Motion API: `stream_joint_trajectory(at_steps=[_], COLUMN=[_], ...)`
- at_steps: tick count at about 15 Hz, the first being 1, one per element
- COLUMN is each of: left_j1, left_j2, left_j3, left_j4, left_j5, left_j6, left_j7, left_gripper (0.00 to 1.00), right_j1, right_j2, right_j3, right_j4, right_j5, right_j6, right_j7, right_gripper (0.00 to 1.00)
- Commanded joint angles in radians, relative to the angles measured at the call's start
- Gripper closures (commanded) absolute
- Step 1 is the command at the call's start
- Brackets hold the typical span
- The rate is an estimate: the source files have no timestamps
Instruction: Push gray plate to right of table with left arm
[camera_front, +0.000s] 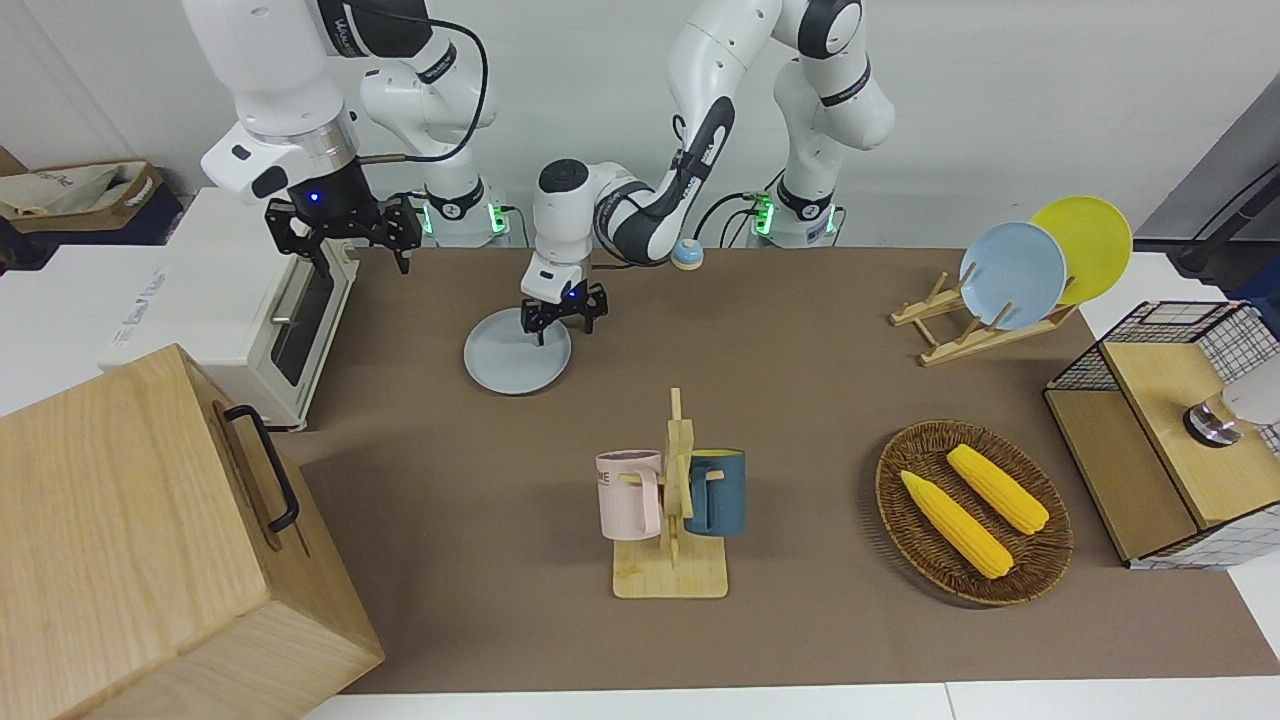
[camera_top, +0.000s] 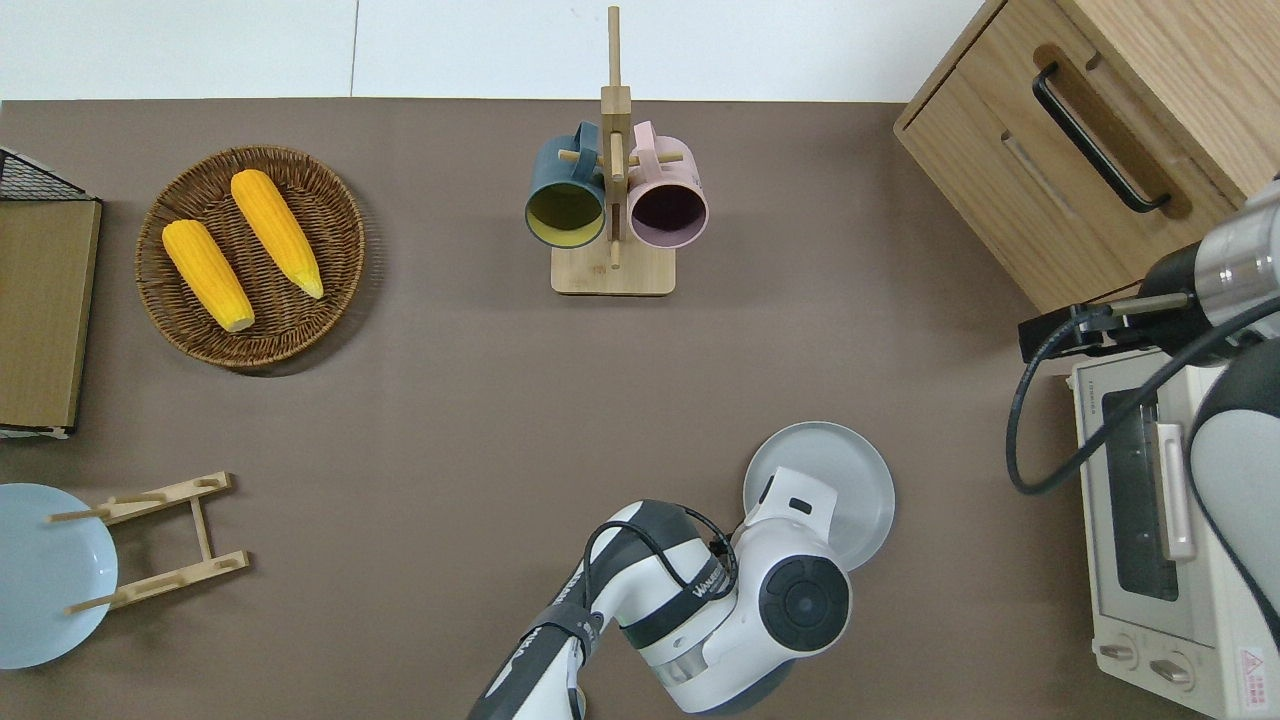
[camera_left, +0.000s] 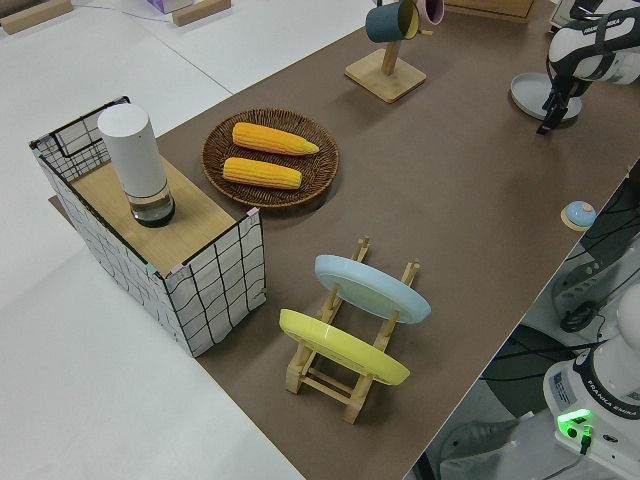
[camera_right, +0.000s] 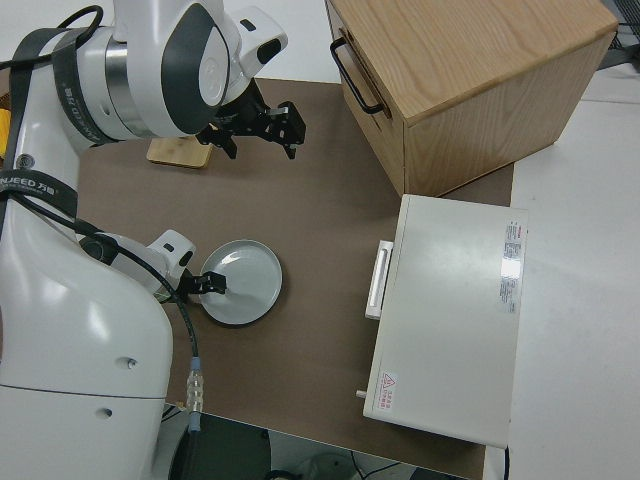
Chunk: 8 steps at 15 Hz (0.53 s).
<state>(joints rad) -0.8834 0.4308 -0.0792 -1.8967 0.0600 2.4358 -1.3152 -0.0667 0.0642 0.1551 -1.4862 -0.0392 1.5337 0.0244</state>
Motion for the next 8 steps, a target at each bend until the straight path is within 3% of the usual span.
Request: stream_joint_trajectory(at_steps=[1, 8], left_j1=[0.032, 0.168], left_j2=[-0.036, -0.226], left_j3=[0.006, 0.007], left_j4=[0.005, -0.024], left_j5=[-0.003, -0.126], left_j6=[-0.067, -0.266], left_j7=[0.091, 0.388], left_gripper=[0.01, 0.01], right_j1=[-0.001, -0.001], right_j2=[-0.006, -0.006], right_j3=[0.000, 0.000], right_j4=[0.001, 0.001], right_j5=[0.007, 0.007], right_j6=[-0.010, -0.010], right_j7=[0.003, 0.003], right_gripper=[0.017, 0.017])
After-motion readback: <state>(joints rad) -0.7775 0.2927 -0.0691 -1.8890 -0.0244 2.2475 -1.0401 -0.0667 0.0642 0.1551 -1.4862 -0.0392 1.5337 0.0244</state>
